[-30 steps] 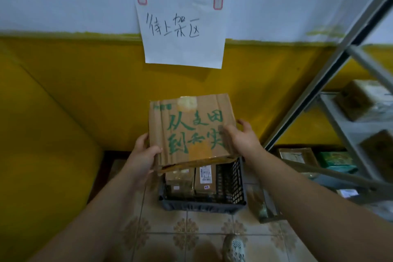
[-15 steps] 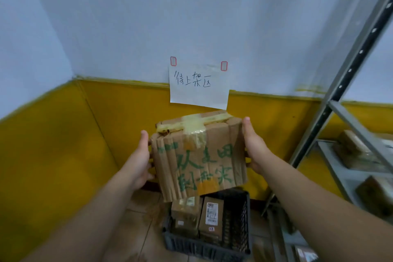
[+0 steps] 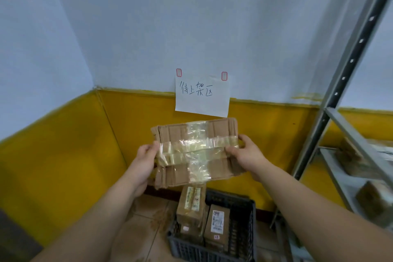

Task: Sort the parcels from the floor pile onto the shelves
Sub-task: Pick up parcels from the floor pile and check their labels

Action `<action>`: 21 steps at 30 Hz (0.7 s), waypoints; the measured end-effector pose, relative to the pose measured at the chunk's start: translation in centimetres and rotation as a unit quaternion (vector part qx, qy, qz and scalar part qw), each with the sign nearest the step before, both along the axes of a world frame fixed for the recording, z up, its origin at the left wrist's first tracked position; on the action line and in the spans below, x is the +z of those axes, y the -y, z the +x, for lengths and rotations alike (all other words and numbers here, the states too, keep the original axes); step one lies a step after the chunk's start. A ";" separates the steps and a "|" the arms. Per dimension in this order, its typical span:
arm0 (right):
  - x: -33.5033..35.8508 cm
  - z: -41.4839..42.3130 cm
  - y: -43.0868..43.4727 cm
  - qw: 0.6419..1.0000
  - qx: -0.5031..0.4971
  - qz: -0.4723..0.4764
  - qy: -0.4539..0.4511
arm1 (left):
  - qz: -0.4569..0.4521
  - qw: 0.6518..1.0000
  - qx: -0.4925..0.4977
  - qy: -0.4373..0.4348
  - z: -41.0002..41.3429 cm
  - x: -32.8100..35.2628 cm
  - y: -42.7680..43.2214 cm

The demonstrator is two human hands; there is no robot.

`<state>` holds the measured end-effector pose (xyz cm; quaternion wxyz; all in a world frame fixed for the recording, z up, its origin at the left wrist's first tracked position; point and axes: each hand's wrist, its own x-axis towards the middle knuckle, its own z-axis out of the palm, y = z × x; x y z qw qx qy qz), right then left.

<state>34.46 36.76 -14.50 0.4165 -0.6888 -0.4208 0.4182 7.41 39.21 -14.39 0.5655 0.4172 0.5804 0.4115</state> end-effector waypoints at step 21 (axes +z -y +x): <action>3.4 -7.2 2.9 0.996 -0.090 0.019 0.000 | 0.085 0.994 -0.043 0.044 -6.0 2.4 2.7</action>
